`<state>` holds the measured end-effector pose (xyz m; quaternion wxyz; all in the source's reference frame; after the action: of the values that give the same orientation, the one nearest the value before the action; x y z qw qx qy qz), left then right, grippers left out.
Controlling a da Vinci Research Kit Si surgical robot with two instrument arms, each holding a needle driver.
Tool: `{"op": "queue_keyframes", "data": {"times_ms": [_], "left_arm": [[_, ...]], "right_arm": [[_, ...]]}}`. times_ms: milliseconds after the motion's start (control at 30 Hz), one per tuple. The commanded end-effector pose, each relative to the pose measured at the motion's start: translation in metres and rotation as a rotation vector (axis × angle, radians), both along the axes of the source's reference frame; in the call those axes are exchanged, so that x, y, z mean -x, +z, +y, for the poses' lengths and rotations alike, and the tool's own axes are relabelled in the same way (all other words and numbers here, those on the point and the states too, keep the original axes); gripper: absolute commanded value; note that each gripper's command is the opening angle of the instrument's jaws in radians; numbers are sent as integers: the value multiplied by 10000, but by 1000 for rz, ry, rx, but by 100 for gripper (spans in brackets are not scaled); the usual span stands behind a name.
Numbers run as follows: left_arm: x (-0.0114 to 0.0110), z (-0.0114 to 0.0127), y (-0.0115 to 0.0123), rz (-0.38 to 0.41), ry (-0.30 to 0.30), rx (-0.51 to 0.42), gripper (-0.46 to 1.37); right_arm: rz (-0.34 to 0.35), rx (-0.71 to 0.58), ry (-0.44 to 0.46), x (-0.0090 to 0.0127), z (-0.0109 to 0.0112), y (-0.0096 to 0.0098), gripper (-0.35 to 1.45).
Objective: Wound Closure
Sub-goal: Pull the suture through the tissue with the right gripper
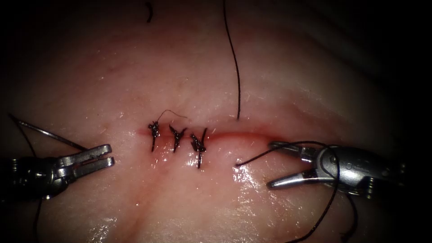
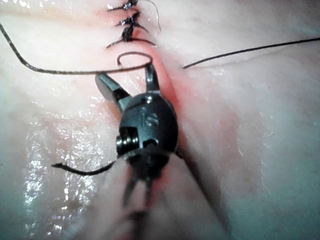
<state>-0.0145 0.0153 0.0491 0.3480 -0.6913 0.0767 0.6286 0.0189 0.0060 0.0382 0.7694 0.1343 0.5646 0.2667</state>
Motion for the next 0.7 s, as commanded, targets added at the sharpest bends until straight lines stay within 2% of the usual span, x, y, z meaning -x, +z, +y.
{"op": "queue_keyframes", "data": {"times_ms": [33,233,333,533,567,633,667,700], "left_arm": [[0,0,0,-1,2,1,-35],[1,-1,0,-1,1,2,-35],[1,-1,0,0,1,2,-35],[1,-1,1,1,3,1,-35],[2,-1,1,1,3,1,-35],[2,-1,1,1,3,1,-35],[2,-1,1,1,3,1,-35],[2,-1,1,1,3,1,-35]], "right_arm": [[1,1,4,-1,0,0,92],[10,9,30,-13,-1,0,86],[8,9,35,-19,-1,0,77],[7,8,40,-30,-1,0,41],[11,8,39,-33,-1,-1,33],[21,6,33,-36,-2,-1,0],[27,6,29,-38,-2,-1,-35],[31,6,25,-39,-2,-1,-35]]}}
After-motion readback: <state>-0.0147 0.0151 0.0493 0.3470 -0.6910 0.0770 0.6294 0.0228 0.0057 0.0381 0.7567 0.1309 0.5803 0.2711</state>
